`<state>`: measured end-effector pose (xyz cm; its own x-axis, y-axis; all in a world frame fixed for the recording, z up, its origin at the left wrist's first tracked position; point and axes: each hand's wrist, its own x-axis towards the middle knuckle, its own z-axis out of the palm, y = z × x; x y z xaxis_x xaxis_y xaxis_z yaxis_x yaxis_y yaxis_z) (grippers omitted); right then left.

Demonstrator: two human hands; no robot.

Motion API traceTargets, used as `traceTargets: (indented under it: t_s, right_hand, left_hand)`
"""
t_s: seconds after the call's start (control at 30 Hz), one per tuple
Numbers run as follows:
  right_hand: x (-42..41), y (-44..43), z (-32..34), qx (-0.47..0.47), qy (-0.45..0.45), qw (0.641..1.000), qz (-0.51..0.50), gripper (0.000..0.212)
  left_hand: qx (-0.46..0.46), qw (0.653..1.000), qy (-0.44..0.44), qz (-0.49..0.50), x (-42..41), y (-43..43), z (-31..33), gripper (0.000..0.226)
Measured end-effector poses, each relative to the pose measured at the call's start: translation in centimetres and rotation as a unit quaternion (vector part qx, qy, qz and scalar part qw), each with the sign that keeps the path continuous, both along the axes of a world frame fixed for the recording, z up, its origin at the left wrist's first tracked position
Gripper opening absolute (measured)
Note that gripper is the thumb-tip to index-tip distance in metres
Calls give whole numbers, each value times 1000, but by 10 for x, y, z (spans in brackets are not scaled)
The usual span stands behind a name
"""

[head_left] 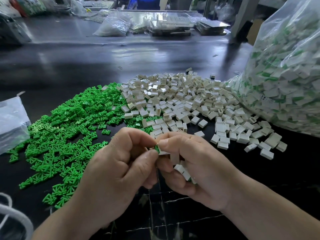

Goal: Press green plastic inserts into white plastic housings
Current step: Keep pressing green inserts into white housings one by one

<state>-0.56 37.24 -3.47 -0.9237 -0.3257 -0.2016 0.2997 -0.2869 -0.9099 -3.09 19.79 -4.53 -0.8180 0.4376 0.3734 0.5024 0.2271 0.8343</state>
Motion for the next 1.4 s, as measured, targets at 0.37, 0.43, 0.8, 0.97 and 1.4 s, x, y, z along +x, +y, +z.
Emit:
traceTargets:
  t_s: [0.37, 0.43, 0.8, 0.97, 1.4]
  right_hand:
    - [-16, 24, 3, -201, -56, 974, -93, 16]
    - [-15, 24, 2, -141, -68, 982, -105, 18]
    - [-12, 17, -1, 54, -34, 993, -102, 14]
    - [-12, 17, -3, 105, -13, 988, -111, 14]
    - [-10, 14, -6, -5, -67, 998, 14, 19]
  left_hand:
    - [-371, 905, 186, 98, -22, 0, -9, 40]
    - [-401, 891, 196, 78, -22, 1, -11, 39]
    - [-392, 890, 224, 60, -22, 8, -13, 15]
    - [-312, 924, 198, 97, -18, 9, -10, 13]
    - [-117, 981, 120, 93, -3, 8, 4, 24]
